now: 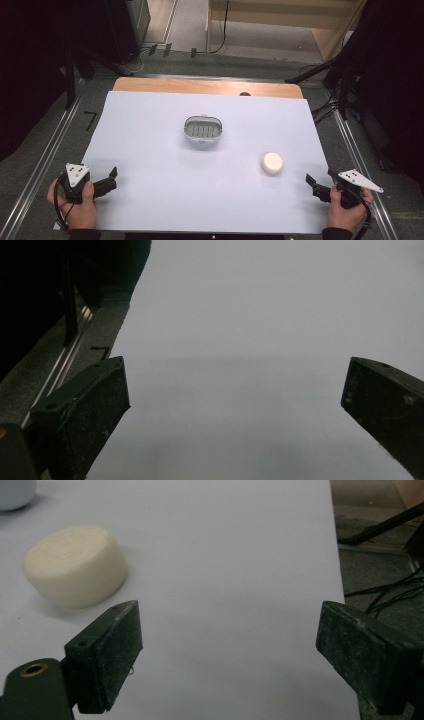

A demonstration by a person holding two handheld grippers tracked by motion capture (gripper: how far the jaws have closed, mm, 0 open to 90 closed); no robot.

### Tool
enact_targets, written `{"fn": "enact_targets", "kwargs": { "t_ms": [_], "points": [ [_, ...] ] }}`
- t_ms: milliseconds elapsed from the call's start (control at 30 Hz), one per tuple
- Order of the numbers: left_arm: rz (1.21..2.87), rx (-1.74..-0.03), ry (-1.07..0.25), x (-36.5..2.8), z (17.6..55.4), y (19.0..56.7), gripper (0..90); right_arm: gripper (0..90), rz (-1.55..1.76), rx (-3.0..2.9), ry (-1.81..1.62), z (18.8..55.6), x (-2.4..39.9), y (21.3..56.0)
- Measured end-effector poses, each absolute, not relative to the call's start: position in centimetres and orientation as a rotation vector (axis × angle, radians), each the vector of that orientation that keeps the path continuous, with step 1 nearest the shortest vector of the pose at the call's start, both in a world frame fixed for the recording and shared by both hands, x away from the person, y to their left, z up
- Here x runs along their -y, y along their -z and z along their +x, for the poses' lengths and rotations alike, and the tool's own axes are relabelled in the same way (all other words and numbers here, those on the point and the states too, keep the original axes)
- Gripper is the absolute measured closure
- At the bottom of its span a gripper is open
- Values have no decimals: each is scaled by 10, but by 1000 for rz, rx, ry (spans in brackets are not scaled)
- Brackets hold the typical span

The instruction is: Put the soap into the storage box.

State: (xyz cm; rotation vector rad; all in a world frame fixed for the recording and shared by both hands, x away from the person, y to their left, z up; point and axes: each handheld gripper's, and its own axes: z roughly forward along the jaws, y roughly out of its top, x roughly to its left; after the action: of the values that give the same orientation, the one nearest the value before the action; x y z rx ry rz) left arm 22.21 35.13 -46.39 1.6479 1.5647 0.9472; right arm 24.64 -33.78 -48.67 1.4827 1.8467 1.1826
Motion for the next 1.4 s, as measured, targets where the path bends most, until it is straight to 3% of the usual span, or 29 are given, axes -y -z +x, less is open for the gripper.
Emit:
{"fn": "enact_targets", "kwargs": {
  "t_ms": [1400],
  "points": [
    [1638, -1556, -927, -353, 221, 464, 0, 92, 1251, -2592, -650, 320, 282, 444]
  ]
}}
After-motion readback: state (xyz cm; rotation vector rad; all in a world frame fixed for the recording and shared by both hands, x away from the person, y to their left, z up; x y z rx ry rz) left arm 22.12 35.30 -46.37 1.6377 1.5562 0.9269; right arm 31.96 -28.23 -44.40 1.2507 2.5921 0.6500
